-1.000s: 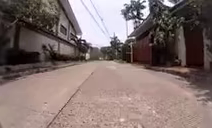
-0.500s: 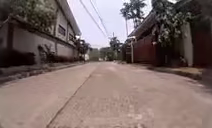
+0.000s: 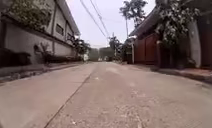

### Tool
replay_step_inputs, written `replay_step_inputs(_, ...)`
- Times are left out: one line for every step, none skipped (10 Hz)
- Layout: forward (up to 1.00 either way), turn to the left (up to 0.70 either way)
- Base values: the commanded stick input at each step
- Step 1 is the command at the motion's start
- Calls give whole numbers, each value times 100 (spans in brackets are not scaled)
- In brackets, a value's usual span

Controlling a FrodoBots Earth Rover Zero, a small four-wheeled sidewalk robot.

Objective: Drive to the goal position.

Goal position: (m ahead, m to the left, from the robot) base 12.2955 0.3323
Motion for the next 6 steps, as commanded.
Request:
replay_step_inputs(100,3)
replay_step_inputs(100,3)
replay_step_inputs(100,3)
replay_step_inputs(100,3)
replay_step_inputs(100,3)
replay_step_inputs(100,3)
